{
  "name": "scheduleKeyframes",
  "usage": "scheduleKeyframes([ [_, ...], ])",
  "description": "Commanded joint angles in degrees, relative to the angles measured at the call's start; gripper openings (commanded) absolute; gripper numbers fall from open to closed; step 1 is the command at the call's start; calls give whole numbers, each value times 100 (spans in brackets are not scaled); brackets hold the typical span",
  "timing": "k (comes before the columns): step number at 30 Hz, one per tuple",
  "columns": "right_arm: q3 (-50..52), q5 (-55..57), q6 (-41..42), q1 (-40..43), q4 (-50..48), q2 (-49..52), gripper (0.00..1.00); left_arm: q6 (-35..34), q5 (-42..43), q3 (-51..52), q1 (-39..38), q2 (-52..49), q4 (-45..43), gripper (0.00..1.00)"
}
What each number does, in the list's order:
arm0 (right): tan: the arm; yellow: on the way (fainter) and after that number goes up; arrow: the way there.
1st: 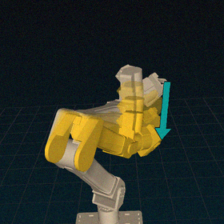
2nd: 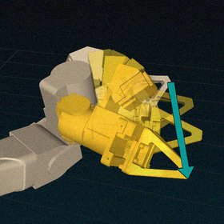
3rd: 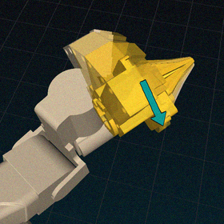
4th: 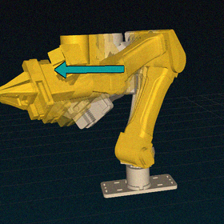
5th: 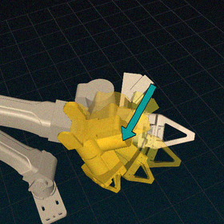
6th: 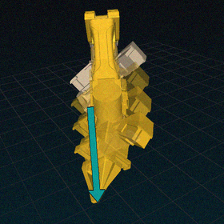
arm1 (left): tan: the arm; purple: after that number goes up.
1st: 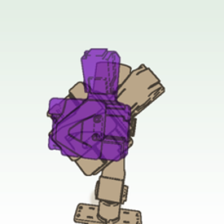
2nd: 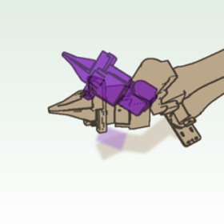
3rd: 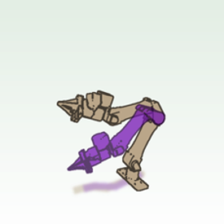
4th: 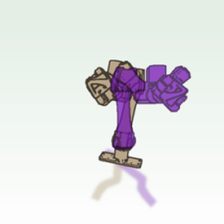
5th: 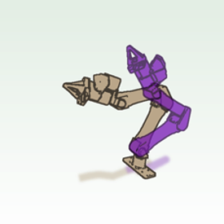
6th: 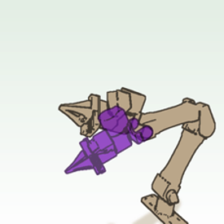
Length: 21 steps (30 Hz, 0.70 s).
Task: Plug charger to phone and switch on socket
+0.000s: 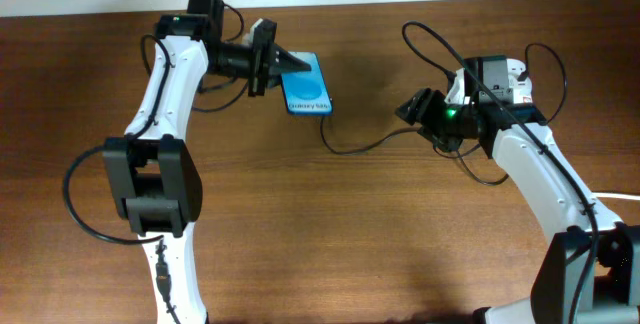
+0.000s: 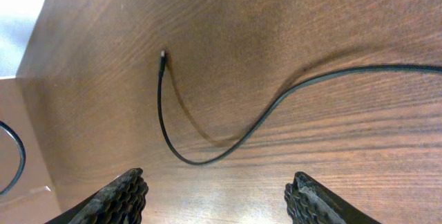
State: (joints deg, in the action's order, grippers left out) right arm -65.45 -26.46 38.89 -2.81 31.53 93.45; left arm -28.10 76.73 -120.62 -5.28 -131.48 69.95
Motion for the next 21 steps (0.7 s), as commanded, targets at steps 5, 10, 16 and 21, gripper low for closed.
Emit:
scheduleKeyframes([
  [5, -24, 55, -122, -17, 70, -28, 69, 2500, 723, 155, 4, 205, 1252, 0],
  [10, -24, 55, -120, -17, 70, -28, 70, 975, 745, 251, 9, 195, 9, 0],
  [16, -24, 57, -120, -17, 68, -28, 70, 691, -3552, 251, -37, 195, -243, 0],
  [21, -24, 59, -122, -17, 63, -28, 70, 26, -3950, 251, -127, 195, -262, 0],
])
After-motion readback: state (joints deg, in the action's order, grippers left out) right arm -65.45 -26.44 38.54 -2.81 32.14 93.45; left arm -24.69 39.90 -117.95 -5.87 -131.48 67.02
